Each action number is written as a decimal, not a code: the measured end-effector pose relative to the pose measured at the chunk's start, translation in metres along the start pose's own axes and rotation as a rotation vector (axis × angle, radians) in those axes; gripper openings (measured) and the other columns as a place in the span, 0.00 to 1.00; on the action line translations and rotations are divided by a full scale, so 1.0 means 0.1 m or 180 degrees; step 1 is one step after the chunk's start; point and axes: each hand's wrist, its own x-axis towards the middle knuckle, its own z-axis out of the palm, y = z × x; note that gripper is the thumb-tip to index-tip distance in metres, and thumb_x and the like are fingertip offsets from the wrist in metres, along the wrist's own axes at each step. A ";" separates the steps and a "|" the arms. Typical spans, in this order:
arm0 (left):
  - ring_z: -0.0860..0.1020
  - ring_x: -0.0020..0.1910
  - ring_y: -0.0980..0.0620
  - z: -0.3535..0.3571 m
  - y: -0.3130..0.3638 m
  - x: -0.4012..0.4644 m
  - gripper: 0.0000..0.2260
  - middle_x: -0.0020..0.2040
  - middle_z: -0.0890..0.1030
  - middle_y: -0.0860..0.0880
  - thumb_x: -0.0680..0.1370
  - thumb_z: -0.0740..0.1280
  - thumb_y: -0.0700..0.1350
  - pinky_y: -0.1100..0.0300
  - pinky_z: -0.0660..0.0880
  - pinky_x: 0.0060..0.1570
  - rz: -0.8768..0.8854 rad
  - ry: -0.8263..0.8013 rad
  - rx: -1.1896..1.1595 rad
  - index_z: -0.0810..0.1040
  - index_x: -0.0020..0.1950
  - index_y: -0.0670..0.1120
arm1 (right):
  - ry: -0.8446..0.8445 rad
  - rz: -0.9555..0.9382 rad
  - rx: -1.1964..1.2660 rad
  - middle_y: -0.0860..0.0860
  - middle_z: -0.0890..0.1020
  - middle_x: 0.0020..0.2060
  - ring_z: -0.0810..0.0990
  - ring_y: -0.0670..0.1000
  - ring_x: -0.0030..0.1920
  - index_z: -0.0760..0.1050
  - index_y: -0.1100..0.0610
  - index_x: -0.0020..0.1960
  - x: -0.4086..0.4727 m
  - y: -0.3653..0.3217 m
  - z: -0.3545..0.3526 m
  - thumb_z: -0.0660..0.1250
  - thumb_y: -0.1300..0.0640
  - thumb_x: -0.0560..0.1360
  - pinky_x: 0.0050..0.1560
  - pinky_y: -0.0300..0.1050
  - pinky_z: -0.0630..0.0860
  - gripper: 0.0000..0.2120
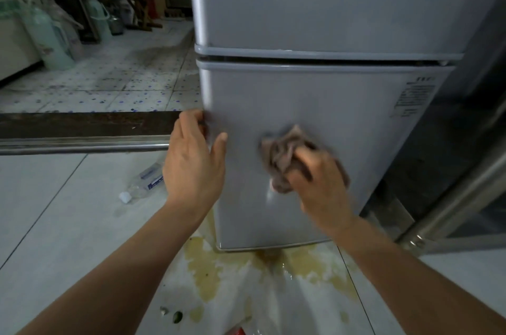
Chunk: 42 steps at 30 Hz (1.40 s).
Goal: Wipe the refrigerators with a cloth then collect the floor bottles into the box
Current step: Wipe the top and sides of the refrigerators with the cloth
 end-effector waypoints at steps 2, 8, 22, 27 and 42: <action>0.75 0.49 0.44 0.01 -0.03 0.00 0.12 0.52 0.75 0.46 0.76 0.65 0.47 0.49 0.72 0.45 0.0018 -0.0011 0.0027 0.66 0.55 0.46 | -0.0390 -0.0149 0.0076 0.54 0.69 0.59 0.76 0.59 0.47 0.70 0.55 0.53 -0.15 0.02 -0.04 0.68 0.64 0.71 0.47 0.52 0.76 0.13; 0.73 0.46 0.44 0.06 -0.05 -0.01 0.12 0.50 0.72 0.46 0.77 0.64 0.46 0.54 0.66 0.40 0.0070 0.0035 0.0080 0.66 0.55 0.42 | 0.0708 0.1379 0.0088 0.57 0.71 0.60 0.72 0.56 0.59 0.72 0.58 0.56 0.58 0.46 -0.31 0.64 0.61 0.76 0.63 0.47 0.70 0.08; 0.75 0.47 0.47 0.03 -0.15 -0.03 0.12 0.51 0.76 0.47 0.77 0.62 0.49 0.48 0.74 0.44 0.0113 -0.0071 0.0133 0.66 0.57 0.45 | 0.0485 0.2639 0.0303 0.68 0.66 0.61 0.68 0.60 0.61 0.70 0.68 0.52 0.26 0.62 -0.48 0.65 0.70 0.69 0.66 0.31 0.58 0.12; 0.76 0.48 0.40 0.15 -0.21 -0.16 0.13 0.49 0.76 0.44 0.78 0.60 0.51 0.47 0.73 0.43 -0.0033 -0.0187 0.0449 0.67 0.55 0.43 | 0.0773 0.2935 0.0088 0.65 0.64 0.66 0.67 0.62 0.67 0.69 0.68 0.56 0.36 0.86 -0.47 0.61 0.71 0.70 0.71 0.51 0.62 0.14; 0.74 0.44 0.43 0.18 -0.26 -0.16 0.12 0.46 0.74 0.46 0.78 0.59 0.52 0.45 0.74 0.41 -0.0072 -0.0182 0.0384 0.66 0.53 0.45 | 0.0381 0.2801 0.0082 0.68 0.59 0.71 0.61 0.64 0.72 0.62 0.67 0.70 0.06 0.85 -0.36 0.59 0.65 0.71 0.72 0.54 0.62 0.27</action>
